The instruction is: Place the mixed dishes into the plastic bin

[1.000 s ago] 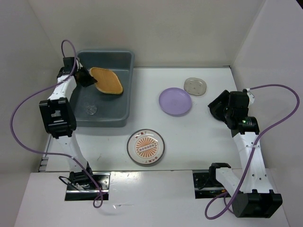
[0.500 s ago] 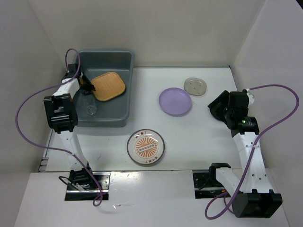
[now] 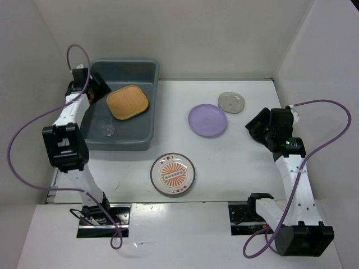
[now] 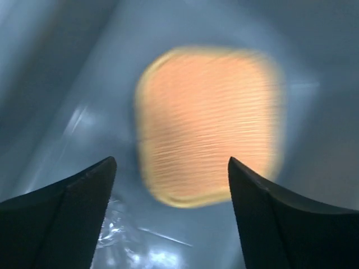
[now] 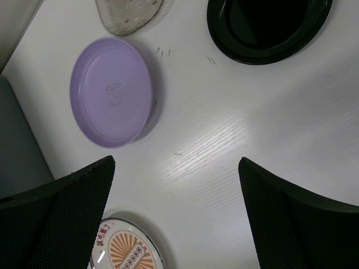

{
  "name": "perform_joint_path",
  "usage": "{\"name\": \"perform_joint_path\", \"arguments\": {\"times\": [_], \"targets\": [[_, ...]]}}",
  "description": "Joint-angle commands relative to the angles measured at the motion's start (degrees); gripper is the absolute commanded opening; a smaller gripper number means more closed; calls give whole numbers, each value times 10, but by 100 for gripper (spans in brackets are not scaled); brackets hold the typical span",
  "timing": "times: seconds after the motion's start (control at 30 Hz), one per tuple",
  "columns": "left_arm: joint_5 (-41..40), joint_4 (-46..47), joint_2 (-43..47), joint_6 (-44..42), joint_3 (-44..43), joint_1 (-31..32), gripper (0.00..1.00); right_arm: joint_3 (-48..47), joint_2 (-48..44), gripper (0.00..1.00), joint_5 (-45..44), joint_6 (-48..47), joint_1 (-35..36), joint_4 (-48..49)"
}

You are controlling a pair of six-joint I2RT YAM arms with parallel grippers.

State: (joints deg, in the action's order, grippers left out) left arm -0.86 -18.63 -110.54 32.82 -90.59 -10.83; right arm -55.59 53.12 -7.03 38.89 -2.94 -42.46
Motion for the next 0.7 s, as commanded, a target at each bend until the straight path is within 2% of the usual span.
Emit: {"name": "perform_joint_path", "arguments": {"times": [0.0, 0.03, 0.17, 0.27, 0.3, 0.37, 0.43, 0.53, 0.67], "targets": [[60, 99, 132, -51, -49, 17, 88, 8, 6, 95, 6, -13, -4, 25], [88, 77, 139, -51, -76, 17, 90, 8, 6, 95, 6, -13, -4, 30], [226, 41, 171, -42, -81, 45, 90, 8, 11, 95, 12, -18, -4, 35], [246, -1, 196, -48, -58, 113, 90, 8, 11, 95, 18, -18, -4, 35], [254, -18, 211, -48, -35, 153, 90, 8, 16, 95, 18, -18, -4, 35], [261, -24, 228, -24, -4, 192, 89, 2, 16, 95, 18, -23, -4, 35], [240, -52, 265, 8, 43, 242, 86, -3, 22, 95, 12, -29, -4, 35], [163, -90, 330, 69, 99, 287, 84, -17, 22, 95, 7, -35, -4, 35], [123, -114, 439, 154, 222, 287, 84, -28, 27, 95, 7, -35, -4, 30]]}}
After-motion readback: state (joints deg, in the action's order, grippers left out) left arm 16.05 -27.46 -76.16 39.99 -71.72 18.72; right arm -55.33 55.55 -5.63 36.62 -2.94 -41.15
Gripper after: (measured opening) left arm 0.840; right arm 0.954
